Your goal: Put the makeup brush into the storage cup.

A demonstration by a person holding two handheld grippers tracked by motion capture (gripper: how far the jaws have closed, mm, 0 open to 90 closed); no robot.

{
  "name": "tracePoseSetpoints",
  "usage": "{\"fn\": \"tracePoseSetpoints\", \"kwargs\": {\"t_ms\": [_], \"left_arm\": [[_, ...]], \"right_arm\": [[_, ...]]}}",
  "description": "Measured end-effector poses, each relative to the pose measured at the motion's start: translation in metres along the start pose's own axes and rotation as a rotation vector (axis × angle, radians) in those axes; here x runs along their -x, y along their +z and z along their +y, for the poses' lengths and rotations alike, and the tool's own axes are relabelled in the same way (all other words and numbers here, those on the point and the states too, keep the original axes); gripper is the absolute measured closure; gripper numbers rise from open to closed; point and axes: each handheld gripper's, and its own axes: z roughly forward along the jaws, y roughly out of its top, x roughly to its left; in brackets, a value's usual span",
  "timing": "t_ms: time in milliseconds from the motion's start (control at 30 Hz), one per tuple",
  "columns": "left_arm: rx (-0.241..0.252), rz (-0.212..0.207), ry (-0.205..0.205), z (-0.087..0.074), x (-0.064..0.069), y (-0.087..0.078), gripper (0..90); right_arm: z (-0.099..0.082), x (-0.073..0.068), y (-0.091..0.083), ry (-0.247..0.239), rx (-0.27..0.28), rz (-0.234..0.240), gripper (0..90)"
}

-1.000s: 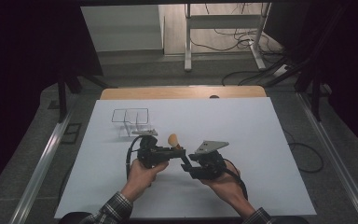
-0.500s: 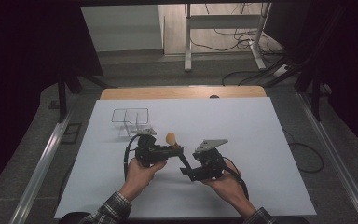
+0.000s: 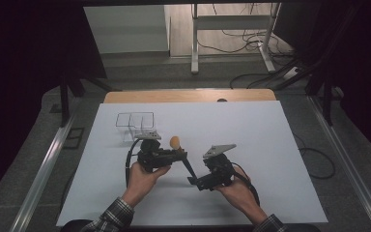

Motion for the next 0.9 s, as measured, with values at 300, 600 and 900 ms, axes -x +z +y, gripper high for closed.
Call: {"fn": "tracePoseSetpoints", "kwargs": {"t_ms": [300,600,900], "left_arm": [[0.001,0.035,0.018,0.002,-0.002,-0.009,71.9],[0.002,0.075,0.033,0.004,-0.003,-0.017,71.9],[0.001,0.119,0.053,0.005,-0.007,-0.029,71.9]], "right_arm": [[-0.002,0.003,-0.003,-0.006,-0.011,0.001,7.9],[-0.005,0.006,-0.008,-0.017,-0.020,-0.006,6.9],[-0.009,0.012,-0.012,-0.029,-0.052,-0.016,4.1]]}}
